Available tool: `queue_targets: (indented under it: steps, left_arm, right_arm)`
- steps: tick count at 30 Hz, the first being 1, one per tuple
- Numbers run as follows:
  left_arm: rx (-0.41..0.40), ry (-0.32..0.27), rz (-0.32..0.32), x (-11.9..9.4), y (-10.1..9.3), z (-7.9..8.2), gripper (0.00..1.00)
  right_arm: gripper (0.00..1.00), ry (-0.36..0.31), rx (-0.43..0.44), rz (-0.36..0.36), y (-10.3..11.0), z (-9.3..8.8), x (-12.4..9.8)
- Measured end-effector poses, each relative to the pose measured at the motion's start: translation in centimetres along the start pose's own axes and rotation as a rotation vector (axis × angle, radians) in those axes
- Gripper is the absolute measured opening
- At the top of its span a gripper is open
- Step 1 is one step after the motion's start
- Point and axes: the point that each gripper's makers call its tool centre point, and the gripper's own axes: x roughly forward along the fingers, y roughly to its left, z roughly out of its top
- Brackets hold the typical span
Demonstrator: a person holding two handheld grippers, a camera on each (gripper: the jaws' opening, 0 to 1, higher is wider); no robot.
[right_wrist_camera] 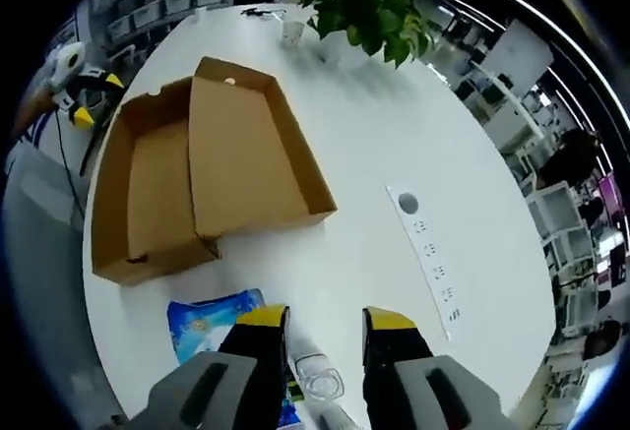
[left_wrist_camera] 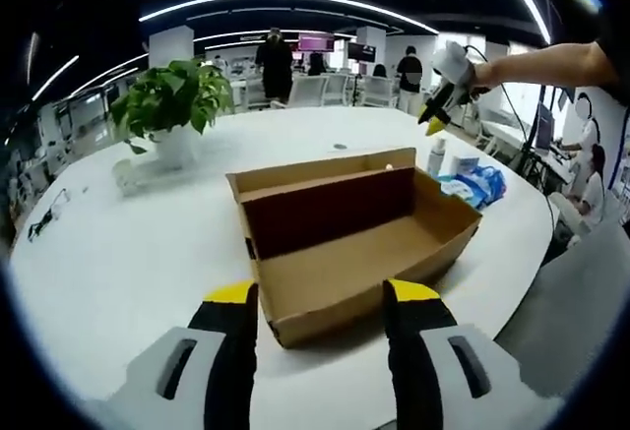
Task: Operate the shoe box by opening the lid, removing the specified soft item, and placing it in the target area until the item is outside and the box remains undamaged.
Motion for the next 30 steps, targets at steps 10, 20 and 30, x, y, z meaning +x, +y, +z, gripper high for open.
queue_targets:
  steps: [10,20,30]
  left_arm:
    - [-0.064,0.019,0.07,0.7,2.2,-0.5,0.27]
    - [-0.135,0.069,0.128,1.4,3.5,-1.5,0.17]
    - [-0.136,0.116,0.151,2.2,4.0,-2.3,0.1]
  right_arm:
    - [0.24,-0.035,0.185,0.0,0.4,0.9,1.2]
    - [0.22,-0.1,0.352,0.002,0.9,2.5,2.2]
    - [0.21,-0.117,0.415,0.015,1.7,3.4,3.5]
